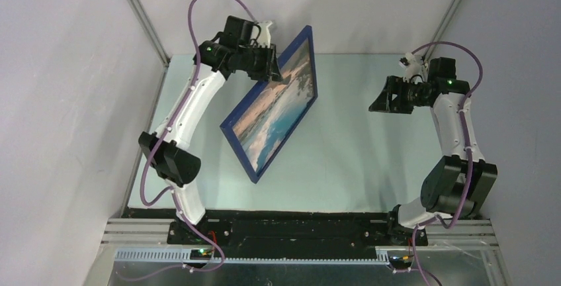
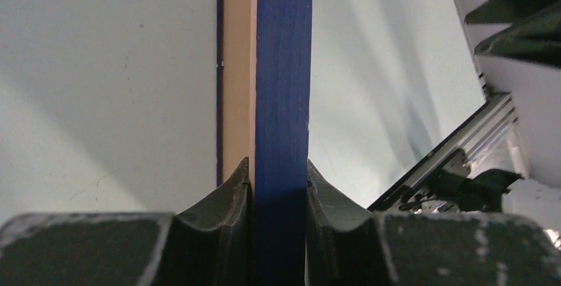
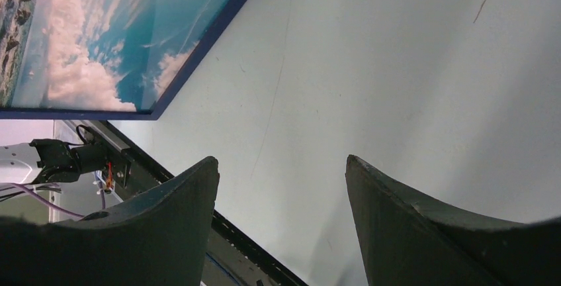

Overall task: Put the photo into the frame
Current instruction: Turn over the photo frame at the center of the board.

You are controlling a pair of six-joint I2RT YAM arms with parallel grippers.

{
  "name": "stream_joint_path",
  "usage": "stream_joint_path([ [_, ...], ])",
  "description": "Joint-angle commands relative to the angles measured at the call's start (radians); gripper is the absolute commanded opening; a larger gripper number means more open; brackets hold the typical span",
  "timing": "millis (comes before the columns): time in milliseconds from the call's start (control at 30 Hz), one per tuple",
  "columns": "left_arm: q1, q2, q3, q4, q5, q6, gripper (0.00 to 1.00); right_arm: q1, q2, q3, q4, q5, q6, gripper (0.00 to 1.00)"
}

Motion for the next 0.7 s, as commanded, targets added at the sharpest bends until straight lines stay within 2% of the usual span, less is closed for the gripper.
stream_joint_path([
  [0, 0.068, -0.028, -0.029, 0.198, 0.156, -0.165, 0.0, 0.023, 0.017, -0.006, 0.047, 0.011, 0.019, 0.74],
  [200, 0.149, -0.013, -0.101, 0.254, 0.237, -0.234, 0.0, 0.057, 0.048, -0.016, 0.067, 0.029, 0.027, 0.74],
  [567, 0.281, -0.027, -0.278, 0.33, 0.285, -0.274, 0.0, 0.103, 0.098, -0.06, 0.16, 0.039, 0.051, 0.75],
  [667, 0.303, -0.041, -0.347, 0.361, 0.294, -0.275, 0.06, 0.117, 0.107, -0.1, 0.22, 0.021, 0.078, 0.75],
])
